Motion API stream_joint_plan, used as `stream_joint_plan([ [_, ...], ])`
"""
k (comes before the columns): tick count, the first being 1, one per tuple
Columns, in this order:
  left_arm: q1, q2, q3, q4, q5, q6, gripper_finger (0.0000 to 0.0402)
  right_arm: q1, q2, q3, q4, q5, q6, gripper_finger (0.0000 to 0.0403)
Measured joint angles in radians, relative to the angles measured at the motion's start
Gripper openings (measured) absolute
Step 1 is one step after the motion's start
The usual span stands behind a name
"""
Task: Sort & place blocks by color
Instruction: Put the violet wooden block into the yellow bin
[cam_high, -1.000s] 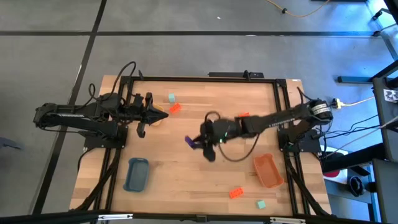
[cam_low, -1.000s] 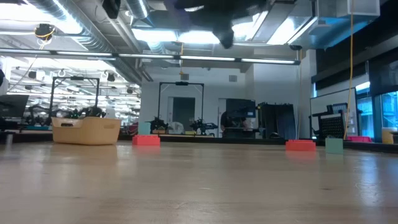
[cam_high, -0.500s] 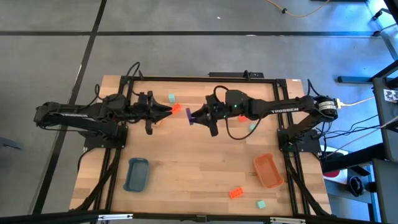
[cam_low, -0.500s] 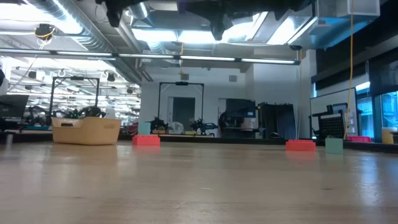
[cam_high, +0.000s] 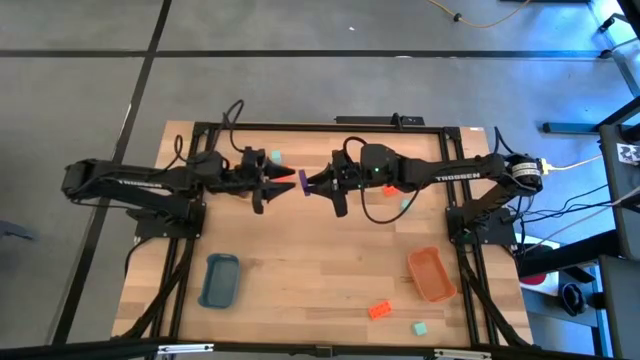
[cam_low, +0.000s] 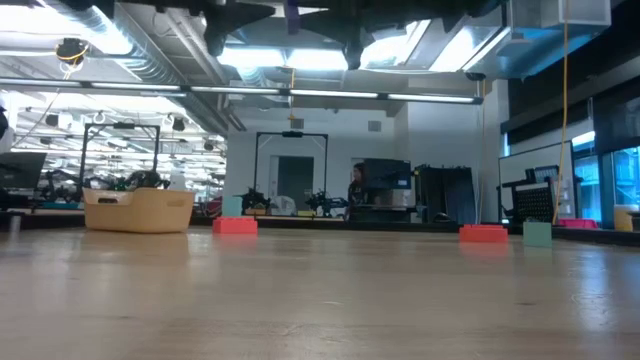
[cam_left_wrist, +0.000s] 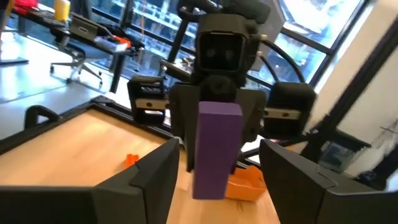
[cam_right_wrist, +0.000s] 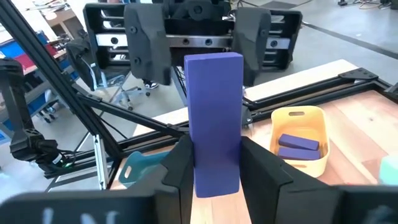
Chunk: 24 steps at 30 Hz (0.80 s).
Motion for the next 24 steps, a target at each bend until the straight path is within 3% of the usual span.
stream_joint_plan([
  [8,0.0,0.088,0.004,0.088,-0.016,-0.008,0.0216,0.007,0.0,0.0,-0.014,0.009,-0.027,0.0099],
  [17,0.001,0.209,0.121,0.069,0.029,0.044,0.0213,0.007,0.0,0.0,-0.023,0.008,-0.045,0.0099],
  [24,0.001,0.189,0.133,0.026,0.036,0.022,0.0203,0.007,0.0,0.0,-0.024,0.008,-0.045,0.0099],
])
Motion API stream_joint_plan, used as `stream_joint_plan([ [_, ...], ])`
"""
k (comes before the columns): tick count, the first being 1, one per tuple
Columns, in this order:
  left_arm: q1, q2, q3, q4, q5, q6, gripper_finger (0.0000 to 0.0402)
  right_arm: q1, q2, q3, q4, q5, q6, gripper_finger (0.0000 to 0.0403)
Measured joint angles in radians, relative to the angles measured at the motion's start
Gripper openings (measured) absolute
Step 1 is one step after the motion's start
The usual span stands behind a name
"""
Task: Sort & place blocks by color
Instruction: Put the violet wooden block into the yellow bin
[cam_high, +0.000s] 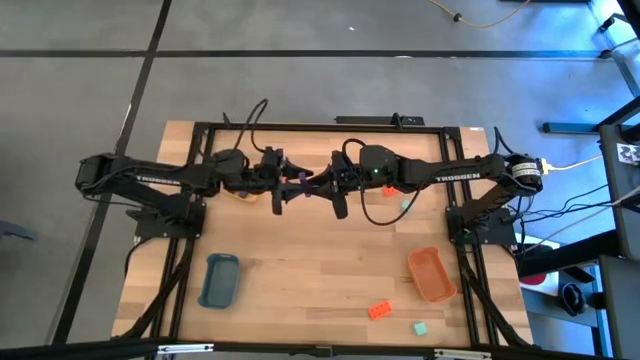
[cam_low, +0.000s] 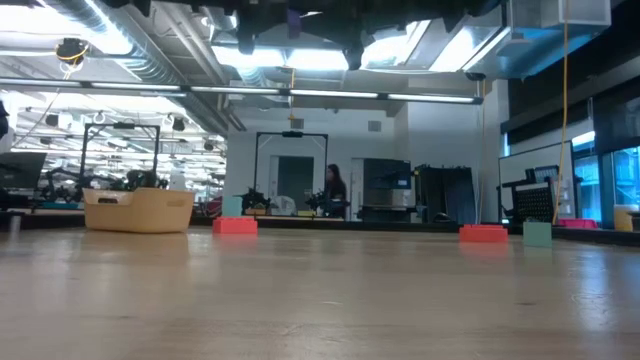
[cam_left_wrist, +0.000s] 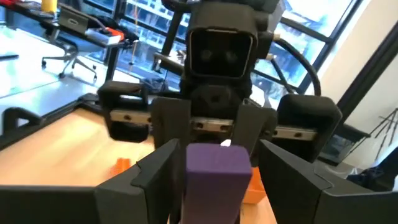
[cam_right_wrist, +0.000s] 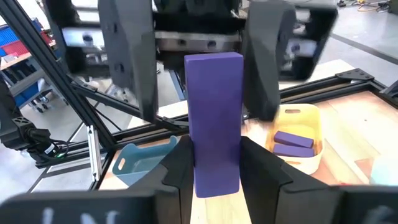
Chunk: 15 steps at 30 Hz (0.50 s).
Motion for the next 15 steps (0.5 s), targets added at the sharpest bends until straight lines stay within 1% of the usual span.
stream_joint_plan([
  [4,0.0,-0.031,0.0,-0.04,-0.023,0.003,0.0176,0.0,0.0,0.0,0.005,0.0,0.0,0.0099],
  [7,0.0,-0.036,0.0,-0.026,-0.029,0.004,0.0148,0.0,0.0,0.0,0.005,0.0,-0.002,0.0099],
  [12,0.0,-0.035,0.0,-0.051,-0.028,0.01,0.0103,0.0,0.001,0.0,0.005,0.0,0.004,0.0099],
  [15,0.0,-0.035,0.0,-0.056,-0.027,0.01,0.01,0.0,0.002,0.0,0.003,-0.001,0.004,0.0099],
])
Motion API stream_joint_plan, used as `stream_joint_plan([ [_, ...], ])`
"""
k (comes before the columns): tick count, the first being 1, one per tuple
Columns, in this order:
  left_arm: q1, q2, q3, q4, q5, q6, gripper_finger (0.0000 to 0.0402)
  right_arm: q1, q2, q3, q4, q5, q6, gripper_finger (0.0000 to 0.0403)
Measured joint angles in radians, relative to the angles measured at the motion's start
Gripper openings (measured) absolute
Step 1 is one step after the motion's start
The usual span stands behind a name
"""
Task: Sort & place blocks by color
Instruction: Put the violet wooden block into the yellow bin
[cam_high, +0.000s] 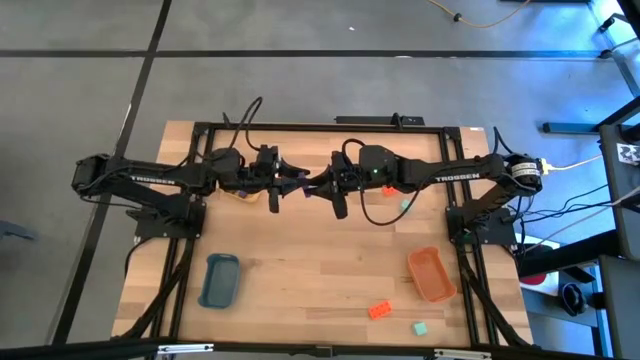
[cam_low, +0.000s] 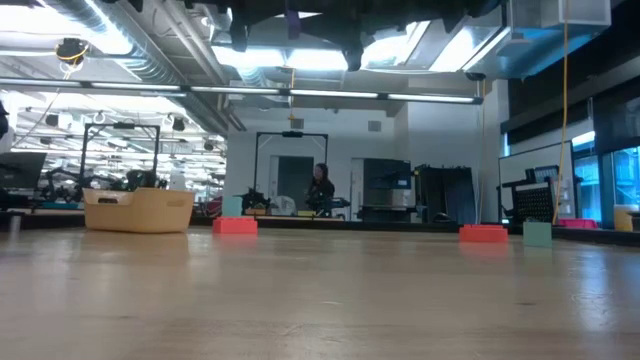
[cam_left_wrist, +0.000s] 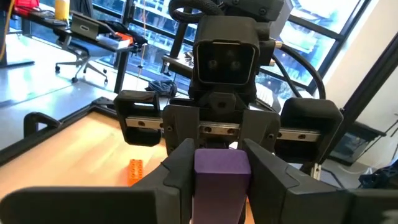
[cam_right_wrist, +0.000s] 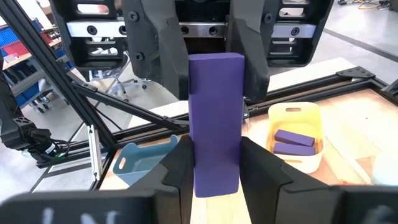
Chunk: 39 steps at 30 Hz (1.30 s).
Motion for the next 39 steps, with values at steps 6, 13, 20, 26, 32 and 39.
stream_joint_plan([
  [6,0.0,0.0,0.0,0.001,0.001,0.0,0.01,0.0,0.0,0.0,0.003,-0.006,0.001,0.0099],
  [13,0.0,-0.028,-0.002,-0.046,0.011,0.003,0.01,0.0,-0.009,0.0,0.004,-0.016,0.023,0.0183],
  [20,0.039,-0.176,-0.001,-0.262,0.002,0.042,0.01,-0.018,-0.115,0.001,-0.183,0.009,0.022,0.0295],
  [26,0.072,-0.319,-0.001,-0.42,0.002,0.088,0.01,-0.03,-0.23,0.001,-0.417,0.064,0.016,0.0317],
  [32,0.082,-0.439,-0.008,-0.52,0.002,0.114,0.01,-0.022,-0.342,-0.039,-0.465,0.112,0.025,0.0318],
  [39,0.081,-0.572,-0.101,-0.494,0.006,0.057,0.01,0.03,-0.47,-0.243,-0.164,0.177,0.115,0.0318],
])
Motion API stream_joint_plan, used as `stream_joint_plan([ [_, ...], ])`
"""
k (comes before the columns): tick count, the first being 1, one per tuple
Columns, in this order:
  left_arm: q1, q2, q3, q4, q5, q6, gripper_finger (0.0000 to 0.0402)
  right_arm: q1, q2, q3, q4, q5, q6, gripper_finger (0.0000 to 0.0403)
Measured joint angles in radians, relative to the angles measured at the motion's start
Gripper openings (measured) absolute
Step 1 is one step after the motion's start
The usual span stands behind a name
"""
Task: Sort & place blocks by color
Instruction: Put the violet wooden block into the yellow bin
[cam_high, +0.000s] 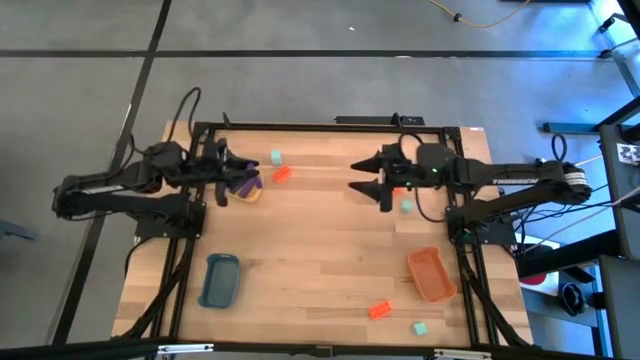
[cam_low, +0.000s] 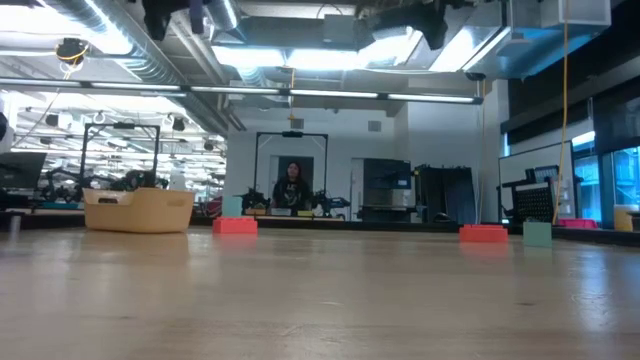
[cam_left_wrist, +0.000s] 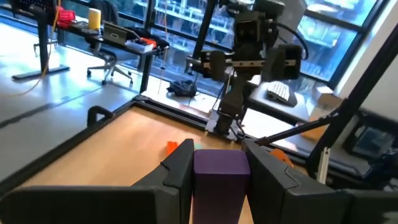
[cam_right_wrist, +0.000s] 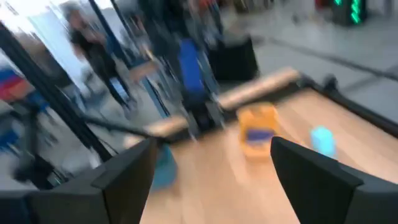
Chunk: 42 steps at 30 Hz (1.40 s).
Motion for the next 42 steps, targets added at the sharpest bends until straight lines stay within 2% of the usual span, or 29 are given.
stream_joint_plan([
  [3,-0.003,-0.028,-0.027,0.038,0.026,-0.019,0.01,0.024,-0.017,-0.052,0.175,0.0,0.006,0.0317],
  [6,-0.009,-0.038,-0.037,0.064,0.057,-0.036,0.01,0.048,-0.015,-0.063,0.242,-0.001,-0.051,0.0307],
  [10,-0.008,-0.037,-0.037,0.064,0.058,-0.036,0.01,0.071,-0.016,-0.056,0.24,-0.001,-0.169,0.0293],
  [14,-0.008,-0.037,-0.037,0.063,0.059,-0.03,0.01,0.082,-0.016,-0.052,0.241,-0.001,-0.211,0.0289],
  [42,-0.008,-0.036,-0.036,0.059,0.042,-0.041,0.01,0.081,-0.015,-0.052,0.224,-0.002,-0.201,0.0288],
])
